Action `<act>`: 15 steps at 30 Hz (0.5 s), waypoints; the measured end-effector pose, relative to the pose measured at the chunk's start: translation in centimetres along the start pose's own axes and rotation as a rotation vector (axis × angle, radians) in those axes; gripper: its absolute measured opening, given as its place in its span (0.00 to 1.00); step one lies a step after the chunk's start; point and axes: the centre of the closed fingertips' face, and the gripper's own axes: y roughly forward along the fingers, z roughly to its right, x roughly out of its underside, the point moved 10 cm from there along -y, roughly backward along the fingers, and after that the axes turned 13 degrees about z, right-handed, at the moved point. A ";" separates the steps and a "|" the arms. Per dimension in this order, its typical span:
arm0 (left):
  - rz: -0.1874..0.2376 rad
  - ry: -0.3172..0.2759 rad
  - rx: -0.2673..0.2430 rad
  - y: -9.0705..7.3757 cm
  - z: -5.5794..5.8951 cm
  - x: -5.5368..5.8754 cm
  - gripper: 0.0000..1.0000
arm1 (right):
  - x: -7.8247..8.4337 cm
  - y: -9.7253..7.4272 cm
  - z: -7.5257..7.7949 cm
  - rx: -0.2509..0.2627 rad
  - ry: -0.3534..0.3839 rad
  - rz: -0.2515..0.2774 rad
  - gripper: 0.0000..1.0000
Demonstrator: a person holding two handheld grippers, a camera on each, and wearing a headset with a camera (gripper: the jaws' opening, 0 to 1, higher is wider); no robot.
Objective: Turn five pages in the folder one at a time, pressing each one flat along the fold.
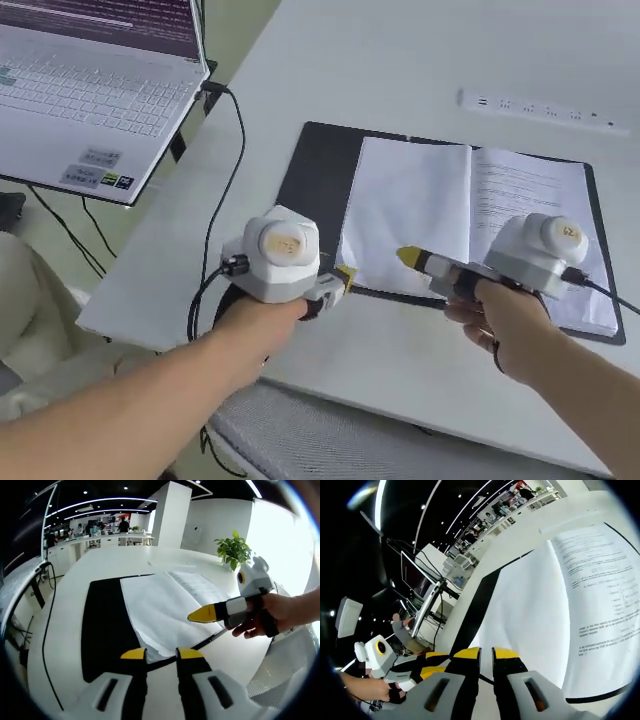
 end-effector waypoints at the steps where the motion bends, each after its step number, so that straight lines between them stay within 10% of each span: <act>1: -0.004 0.012 0.009 0.5 0.1 0.1 0.21 | -0.1 -0.1 0.1 0.002 0.001 0.002 0.07; 15: -0.072 0.056 -0.028 3.9 0.4 1.6 0.18 | -2.7 -3.4 2.0 0.048 0.051 0.064 0.07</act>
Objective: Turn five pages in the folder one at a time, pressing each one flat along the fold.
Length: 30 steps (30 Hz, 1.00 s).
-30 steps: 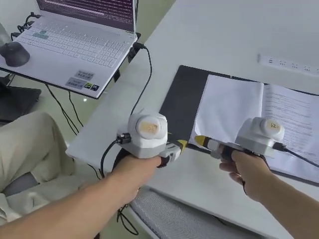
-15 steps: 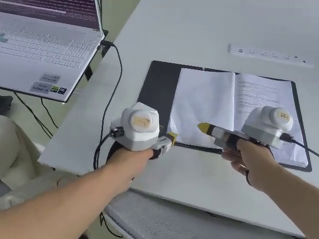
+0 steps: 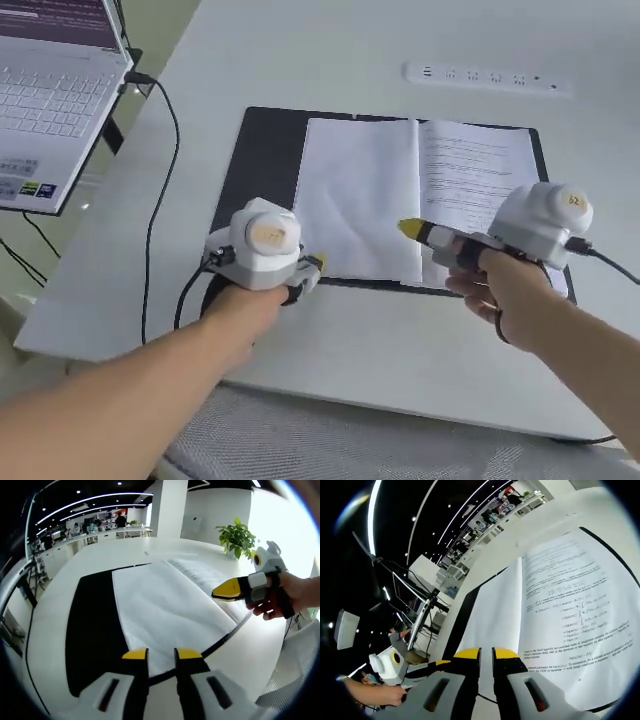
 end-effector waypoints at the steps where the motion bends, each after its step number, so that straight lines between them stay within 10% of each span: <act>1: -0.004 0.012 -0.005 0.0 0.0 0.1 0.18 | -0.2 0.1 0.2 0.002 0.004 0.001 0.07; 5: 0.015 0.108 -0.045 -0.1 -0.3 0.7 0.10 | -1.5 1.0 1.7 0.001 0.021 0.001 0.05; 30: 0.053 0.067 -0.062 0.0 -0.5 1.3 0.08 | -5.6 8.1 6.8 0.011 0.287 -0.005 0.00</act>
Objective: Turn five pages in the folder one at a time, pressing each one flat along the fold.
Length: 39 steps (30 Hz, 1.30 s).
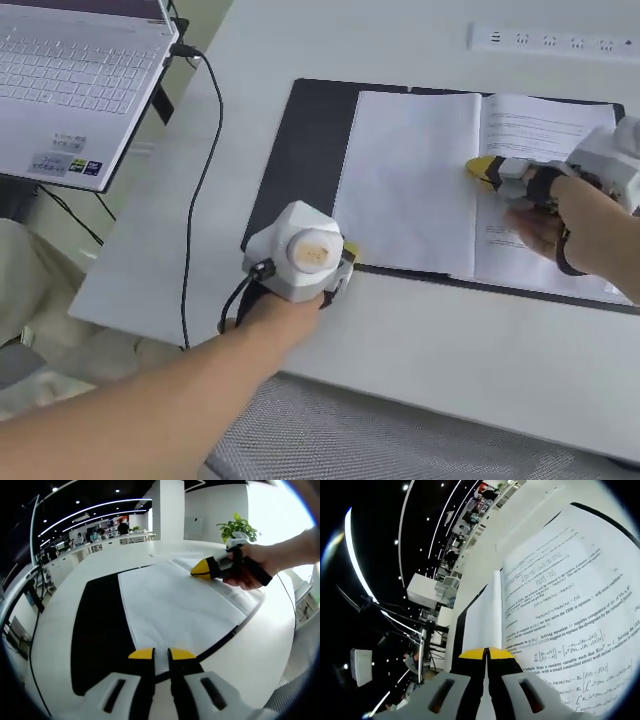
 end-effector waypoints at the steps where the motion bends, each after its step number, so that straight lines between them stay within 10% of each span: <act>1: -0.002 -0.001 -0.001 0.0 0.0 0.0 0.08 | -0.1 0.2 -0.1 0.005 0.023 0.007 0.00; 17: 0.003 -0.008 -0.004 0.1 0.0 0.1 0.08 | -2.8 4.1 -0.1 0.032 0.143 0.025 0.00; 39: 0.005 -0.001 0.001 0.1 0.0 0.1 0.08 | -5.6 8.1 0.3 0.074 0.241 0.301 0.00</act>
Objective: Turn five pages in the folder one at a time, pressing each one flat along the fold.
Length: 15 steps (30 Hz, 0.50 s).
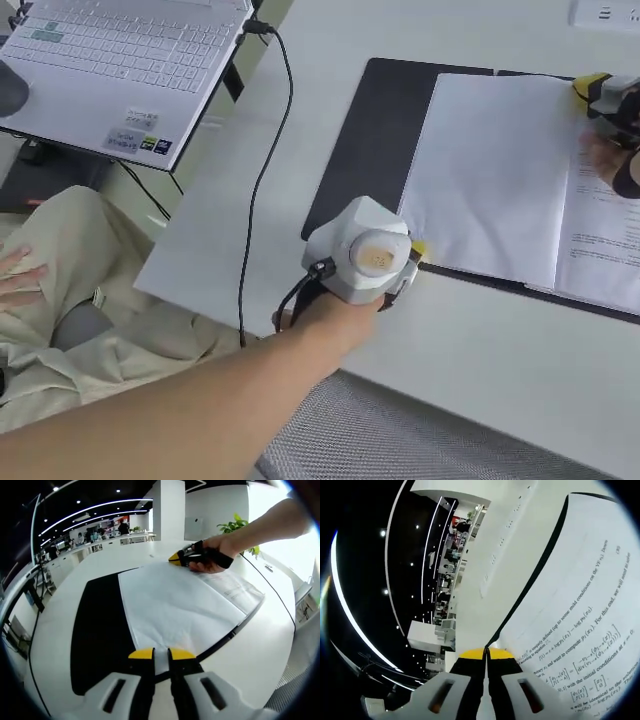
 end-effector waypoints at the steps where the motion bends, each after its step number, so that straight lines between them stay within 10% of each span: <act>1: 0.001 -0.002 -0.001 0.0 0.0 0.0 0.08 | 0.0 0.0 0.0 -0.001 0.000 -0.001 0.00; 15: -0.008 0.023 0.012 0.0 0.0 -0.1 0.08 | 1.0 -4.5 1.4 -0.031 0.012 -0.291 0.00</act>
